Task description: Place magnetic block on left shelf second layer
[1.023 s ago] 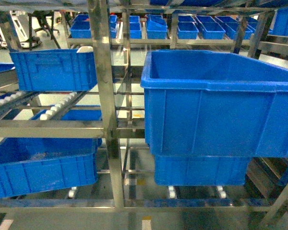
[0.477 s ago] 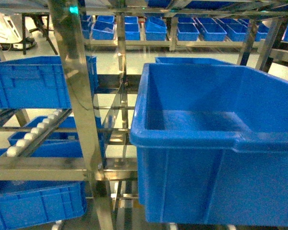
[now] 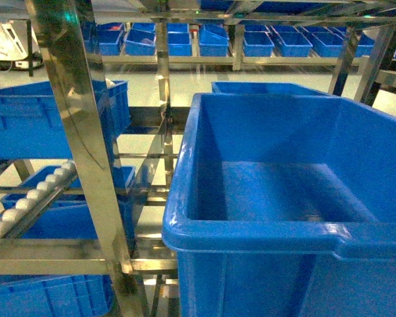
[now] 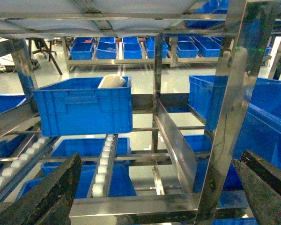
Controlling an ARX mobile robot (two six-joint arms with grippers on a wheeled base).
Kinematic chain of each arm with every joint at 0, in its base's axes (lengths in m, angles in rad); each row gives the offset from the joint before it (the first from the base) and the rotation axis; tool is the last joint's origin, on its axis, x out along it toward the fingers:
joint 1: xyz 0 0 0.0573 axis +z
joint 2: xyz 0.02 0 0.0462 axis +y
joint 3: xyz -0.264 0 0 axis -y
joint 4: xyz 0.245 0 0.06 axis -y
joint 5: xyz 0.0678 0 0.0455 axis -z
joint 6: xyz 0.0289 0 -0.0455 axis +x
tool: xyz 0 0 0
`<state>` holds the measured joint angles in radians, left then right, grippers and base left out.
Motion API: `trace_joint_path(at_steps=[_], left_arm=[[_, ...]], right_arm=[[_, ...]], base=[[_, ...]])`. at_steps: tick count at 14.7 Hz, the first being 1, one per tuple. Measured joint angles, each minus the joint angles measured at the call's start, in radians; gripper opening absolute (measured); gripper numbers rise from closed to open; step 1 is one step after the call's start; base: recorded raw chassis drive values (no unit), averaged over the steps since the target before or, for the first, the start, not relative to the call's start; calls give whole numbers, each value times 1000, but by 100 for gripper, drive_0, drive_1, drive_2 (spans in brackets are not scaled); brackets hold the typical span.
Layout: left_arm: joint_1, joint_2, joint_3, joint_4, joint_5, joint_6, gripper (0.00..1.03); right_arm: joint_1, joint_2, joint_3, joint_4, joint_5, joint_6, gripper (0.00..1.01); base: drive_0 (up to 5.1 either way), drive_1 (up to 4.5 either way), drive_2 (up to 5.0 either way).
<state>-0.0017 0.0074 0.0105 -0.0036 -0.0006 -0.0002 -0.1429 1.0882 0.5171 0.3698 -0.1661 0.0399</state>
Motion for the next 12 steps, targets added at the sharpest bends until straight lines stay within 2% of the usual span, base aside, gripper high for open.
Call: trace_joint_path(at_steps=[2,3,5,7,8,9,10,11,12], left_arm=[[0,0,0,0,0,0,98],[0,0,0,0,0,0,98],[0,0,0,0,0,0,98],[0,0,0,0,0,0,98],[0,0,0,0,0,0,98],[0,0,0,0,0,0,98],[0,0,0,0,0,0,98],[0,0,0,0,0,0,98],[0,0,0,0,0,0,98]], right_arm=[[77,105,43,-62,-14,60,34],[117,165,55,-44,-3,67,34],[183,305,151,-14,24,83,34],[236,465,263,35,91,64,34],[258,548,291,69,121,38,39],[261,555,273,127,153,26,48],[251,507,204,246,220,-24,65],[226,418,132,314,227,-34,77],[187,301,75,292,200,9,90]], base=[[0,0,0],[0,0,0],[0,0,0],[0,0,0],[0,0,0],[0,0,0],[0,0,0],[0,0,0],[0,0,0]])
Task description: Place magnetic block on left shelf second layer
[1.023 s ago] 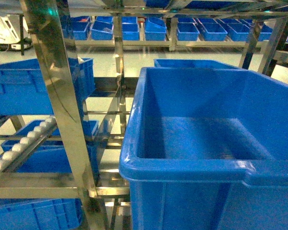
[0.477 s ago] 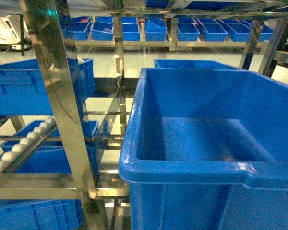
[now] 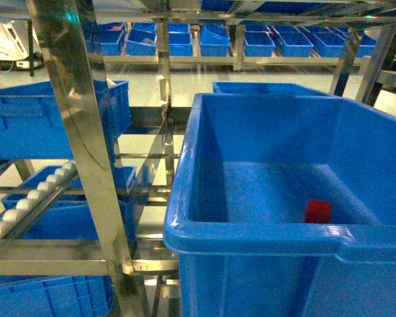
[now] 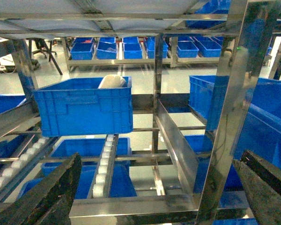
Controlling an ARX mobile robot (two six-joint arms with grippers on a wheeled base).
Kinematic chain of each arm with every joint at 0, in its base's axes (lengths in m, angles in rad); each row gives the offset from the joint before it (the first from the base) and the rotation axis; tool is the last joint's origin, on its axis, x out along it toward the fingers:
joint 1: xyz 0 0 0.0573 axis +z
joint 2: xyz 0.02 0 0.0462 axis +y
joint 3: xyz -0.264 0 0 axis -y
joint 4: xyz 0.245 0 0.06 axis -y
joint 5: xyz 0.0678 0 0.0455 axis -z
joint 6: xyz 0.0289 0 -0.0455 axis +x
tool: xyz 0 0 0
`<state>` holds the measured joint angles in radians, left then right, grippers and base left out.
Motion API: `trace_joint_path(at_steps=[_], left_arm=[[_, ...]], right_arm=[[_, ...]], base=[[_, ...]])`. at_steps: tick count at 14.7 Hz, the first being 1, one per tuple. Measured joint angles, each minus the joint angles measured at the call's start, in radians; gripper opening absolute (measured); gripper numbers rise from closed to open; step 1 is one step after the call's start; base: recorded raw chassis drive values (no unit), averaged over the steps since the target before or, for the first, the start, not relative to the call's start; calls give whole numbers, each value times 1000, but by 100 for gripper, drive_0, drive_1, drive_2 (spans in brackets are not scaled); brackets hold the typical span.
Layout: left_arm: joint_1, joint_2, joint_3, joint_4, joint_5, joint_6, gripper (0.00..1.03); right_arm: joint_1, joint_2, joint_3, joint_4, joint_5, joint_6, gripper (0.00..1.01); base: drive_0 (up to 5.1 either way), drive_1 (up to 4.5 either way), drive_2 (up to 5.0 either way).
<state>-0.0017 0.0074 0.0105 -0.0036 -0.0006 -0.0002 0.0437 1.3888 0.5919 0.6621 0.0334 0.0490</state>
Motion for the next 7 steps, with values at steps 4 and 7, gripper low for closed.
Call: trace_joint_path(at_steps=[4,7], left_arm=[[0,0,0,0,0,0,98],[0,0,0,0,0,0,98]], right_arm=[[-52,-556,-185,-116,-34,-84,98],[-60,-601,-192,-111,-30,-120,98]], base=[[0,0,0],[0,0,0]])
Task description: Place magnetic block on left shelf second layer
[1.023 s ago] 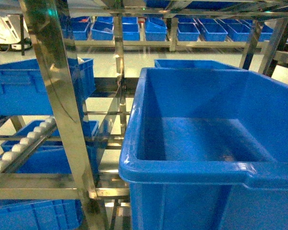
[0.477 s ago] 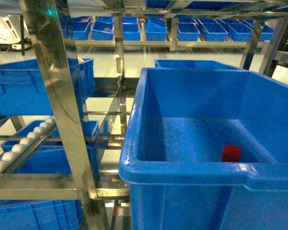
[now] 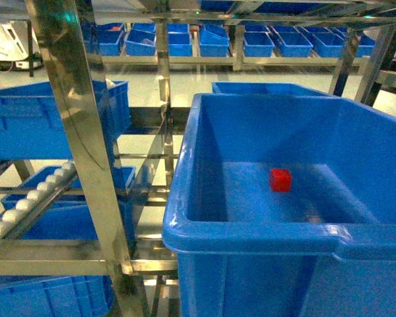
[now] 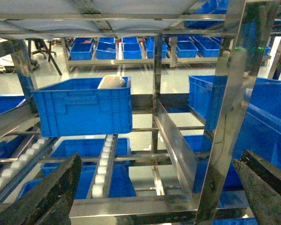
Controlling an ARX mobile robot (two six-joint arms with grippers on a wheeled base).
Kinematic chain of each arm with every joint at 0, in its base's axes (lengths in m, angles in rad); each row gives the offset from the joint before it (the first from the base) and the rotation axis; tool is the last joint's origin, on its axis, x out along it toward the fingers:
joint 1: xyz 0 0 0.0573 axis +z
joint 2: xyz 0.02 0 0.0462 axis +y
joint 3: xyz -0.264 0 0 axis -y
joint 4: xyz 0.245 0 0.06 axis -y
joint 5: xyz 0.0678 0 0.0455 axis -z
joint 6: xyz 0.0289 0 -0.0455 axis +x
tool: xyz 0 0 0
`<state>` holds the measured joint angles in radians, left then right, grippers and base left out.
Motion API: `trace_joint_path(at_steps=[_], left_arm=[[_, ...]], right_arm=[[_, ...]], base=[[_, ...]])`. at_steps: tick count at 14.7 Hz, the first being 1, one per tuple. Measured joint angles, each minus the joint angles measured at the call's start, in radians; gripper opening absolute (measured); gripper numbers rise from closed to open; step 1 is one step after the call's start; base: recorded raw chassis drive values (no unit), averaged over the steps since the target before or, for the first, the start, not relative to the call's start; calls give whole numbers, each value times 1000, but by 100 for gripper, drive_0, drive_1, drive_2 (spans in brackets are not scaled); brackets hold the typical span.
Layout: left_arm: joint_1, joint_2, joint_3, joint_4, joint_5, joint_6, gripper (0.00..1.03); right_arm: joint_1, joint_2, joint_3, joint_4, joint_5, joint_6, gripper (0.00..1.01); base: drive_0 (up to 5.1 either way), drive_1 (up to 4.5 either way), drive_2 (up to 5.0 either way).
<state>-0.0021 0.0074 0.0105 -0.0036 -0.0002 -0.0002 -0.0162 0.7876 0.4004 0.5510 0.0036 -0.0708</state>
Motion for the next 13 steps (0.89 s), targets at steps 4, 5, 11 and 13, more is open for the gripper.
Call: trace_joint_path(at_steps=[4,5,11,13], left_arm=[[0,0,0,0,0,0,98],[0,0,0,0,0,0,98],[0,0,0,0,0,0,98],[0,0,0,0,0,0,98]], right_arm=[[16,-99,-69,-179,-4,48,64],[16,-125,-114,-171,-4,53,51],[16,-298,-283,-184,-4,59,2],[16,-354,-311,-207,-4,60,2]], base=[[0,0,0],[0,0,0],[0,0,0],[0,0,0]])
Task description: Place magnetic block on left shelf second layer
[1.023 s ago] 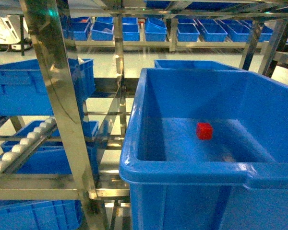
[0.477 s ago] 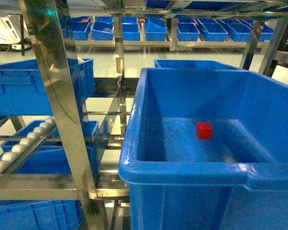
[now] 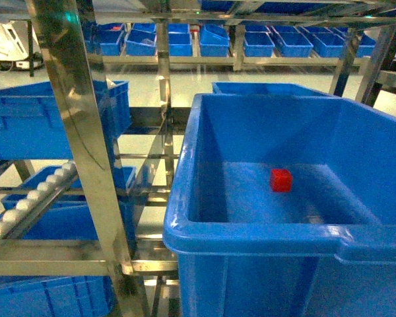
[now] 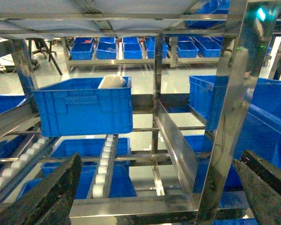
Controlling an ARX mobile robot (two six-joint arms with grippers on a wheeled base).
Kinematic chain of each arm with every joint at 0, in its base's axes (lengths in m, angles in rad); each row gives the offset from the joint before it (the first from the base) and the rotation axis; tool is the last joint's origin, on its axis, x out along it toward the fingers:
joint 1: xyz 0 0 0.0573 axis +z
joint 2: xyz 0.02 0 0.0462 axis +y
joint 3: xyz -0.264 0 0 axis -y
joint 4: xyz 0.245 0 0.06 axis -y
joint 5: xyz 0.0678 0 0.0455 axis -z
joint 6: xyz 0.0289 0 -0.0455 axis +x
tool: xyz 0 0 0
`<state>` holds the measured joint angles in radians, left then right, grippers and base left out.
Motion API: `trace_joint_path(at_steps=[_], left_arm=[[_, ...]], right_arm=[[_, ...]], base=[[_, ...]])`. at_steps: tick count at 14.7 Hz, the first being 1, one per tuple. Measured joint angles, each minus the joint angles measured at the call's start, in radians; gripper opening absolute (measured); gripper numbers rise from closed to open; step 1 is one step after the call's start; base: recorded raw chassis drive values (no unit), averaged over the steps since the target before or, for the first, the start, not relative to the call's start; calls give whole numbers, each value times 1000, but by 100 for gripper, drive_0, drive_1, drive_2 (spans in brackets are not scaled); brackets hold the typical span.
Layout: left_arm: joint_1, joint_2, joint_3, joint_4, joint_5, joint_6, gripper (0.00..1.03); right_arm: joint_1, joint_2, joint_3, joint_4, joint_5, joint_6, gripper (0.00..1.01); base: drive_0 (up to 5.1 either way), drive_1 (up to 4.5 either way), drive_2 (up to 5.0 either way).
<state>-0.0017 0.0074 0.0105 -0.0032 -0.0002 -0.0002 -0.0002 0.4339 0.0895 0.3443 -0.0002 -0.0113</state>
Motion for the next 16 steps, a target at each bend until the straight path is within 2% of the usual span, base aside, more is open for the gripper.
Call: trace_joint_path(at_steps=[6,7,12,13,14,15,16], left_arm=[[0,0,0,0,0,0,98],[0,0,0,0,0,0,98],[0,0,0,0,0,0,98],[0,0,0,0,0,0,98],[0,0,0,0,-1,0,98],[0,0,0,0,0,0,98],[0,0,0,1,0,0,98]], right_arm=[[0,-144,-50,-92,0,0,2],[0,-160,-77,-63,0,0,2],[0,-254,-77,-164,0,0,2],[0,-280,-76,-200,0,0,2],[0,-391,-76,-351,-2,0,2],[0,-428,-74,-326,-3,0,2],[0,-429,-76,-357,0,0,2]], base=[[0,0,0],[0,0,0],[0,0,0],[0,0,0],[0,0,0],[0,0,0],[0,0,0]])
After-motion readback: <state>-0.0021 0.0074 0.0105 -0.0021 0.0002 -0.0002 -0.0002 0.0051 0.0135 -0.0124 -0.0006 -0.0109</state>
